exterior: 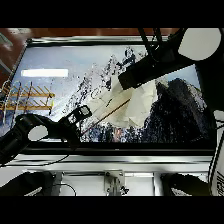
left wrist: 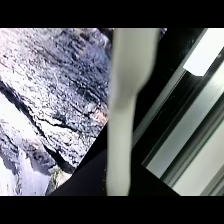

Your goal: Fold the shirts.

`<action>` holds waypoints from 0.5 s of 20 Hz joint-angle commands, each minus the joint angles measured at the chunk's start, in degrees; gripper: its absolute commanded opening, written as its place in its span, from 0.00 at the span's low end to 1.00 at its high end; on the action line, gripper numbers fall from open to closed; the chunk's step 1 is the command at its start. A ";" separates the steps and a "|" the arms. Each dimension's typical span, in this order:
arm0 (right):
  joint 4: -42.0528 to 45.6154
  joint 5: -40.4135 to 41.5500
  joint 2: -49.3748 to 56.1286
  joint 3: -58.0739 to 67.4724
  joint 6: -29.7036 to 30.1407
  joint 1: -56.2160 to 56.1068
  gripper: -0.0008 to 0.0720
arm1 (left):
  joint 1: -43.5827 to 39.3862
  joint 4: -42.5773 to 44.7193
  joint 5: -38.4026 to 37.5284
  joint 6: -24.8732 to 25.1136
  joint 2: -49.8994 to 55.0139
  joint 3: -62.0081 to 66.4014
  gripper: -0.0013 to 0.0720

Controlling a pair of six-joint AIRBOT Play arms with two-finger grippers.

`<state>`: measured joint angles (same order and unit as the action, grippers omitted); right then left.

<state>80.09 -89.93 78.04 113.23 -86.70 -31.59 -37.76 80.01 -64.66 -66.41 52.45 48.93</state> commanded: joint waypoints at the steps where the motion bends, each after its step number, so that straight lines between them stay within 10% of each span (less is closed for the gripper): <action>1: -1.31 2.64 0.17 0.02 0.42 -0.07 0.11 | 0.07 -4.00 7.56 -0.90 1.29 0.07 0.10; 10: 5.73 9.18 2.56 0.02 2.80 -6.49 0.11 | -0.04 -13.42 9.49 -1.99 6.78 0.76 0.10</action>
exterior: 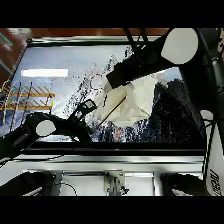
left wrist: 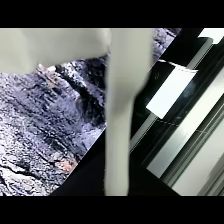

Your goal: Fold the shirts.

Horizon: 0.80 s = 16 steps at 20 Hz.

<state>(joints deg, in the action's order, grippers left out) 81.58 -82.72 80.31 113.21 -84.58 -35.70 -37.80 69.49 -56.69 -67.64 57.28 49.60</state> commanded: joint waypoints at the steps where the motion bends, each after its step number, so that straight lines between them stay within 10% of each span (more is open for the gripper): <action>1: 4.42 1.53 0.28 0.04 0.61 -2.62 0.11 | 0.00 -2.95 3.04 -1.55 2.47 0.09 0.10; 6: 6.14 -0.70 0.31 0.04 0.94 -2.60 0.16 | 0.04 -3.13 7.69 -4.24 2.60 2.73 0.10; 8: 5.88 -0.61 0.28 0.04 4.42 -2.60 0.62 | 0.04 -3.32 7.67 -4.52 2.60 4.44 0.10; 16: 14.67 7.78 -6.40 0.04 6.14 -2.56 0.65 | 0.04 -3.61 7.61 -12.07 2.84 4.70 0.10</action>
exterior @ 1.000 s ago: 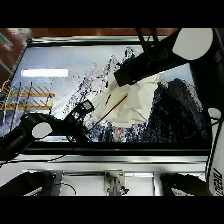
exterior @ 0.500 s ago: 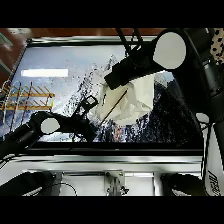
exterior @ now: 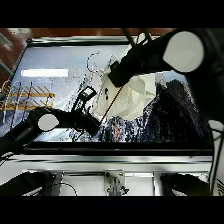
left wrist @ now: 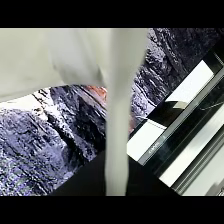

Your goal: Fold the shirts.

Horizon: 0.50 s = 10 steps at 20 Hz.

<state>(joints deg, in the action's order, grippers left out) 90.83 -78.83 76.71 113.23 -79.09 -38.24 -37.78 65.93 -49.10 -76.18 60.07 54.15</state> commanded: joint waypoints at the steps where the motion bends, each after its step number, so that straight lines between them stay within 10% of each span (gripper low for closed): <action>1: 8.94 4.55 -4.17 0.02 0.35 -0.02 0.65 | 0.02 -0.04 0.04 -4.74 0.04 0.15 0.10; 5: 30.64 -4.28 -7.67 0.02 -4.15 3.58 0.65 | 0.02 -2.93 0.02 -6.73 0.04 0.15 0.10; 10: -4.20 -8.15 -6.60 -4.04 -5.77 33.75 0.65 | 0.44 -5.14 -0.02 -7.08 0.04 0.37 0.10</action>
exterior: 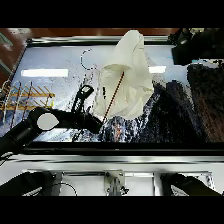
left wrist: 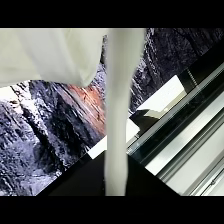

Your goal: Fold the shirts.

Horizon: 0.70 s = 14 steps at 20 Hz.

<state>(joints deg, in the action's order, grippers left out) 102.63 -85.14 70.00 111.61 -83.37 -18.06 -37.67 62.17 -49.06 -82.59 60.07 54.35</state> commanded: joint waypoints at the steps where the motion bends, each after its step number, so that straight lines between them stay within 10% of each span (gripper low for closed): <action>1: -18.58 -2.08 0.81 -4.66 0.55 16.94 0.63 | 0.79 -1.46 -0.04 -0.70 0.04 0.26 0.10; 7: -26.01 -7.28 7.85 -17.46 15.85 15.32 0.63 | 6.14 -1.77 -4.11 -0.61 0.04 0.35 0.10; 11: -34.03 14.99 5.40 -15.74 31.28 4.02 0.63 | 9.46 -1.44 -6.95 0.02 0.04 0.35 0.10; 14: -35.98 32.46 3.08 -14.08 31.65 -1.79 0.88 | 10.21 1.62 -6.97 0.02 0.04 0.35 0.10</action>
<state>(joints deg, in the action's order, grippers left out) 71.31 -69.80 74.63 96.57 -56.64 -14.41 -28.67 61.56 -54.94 -82.74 60.07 54.63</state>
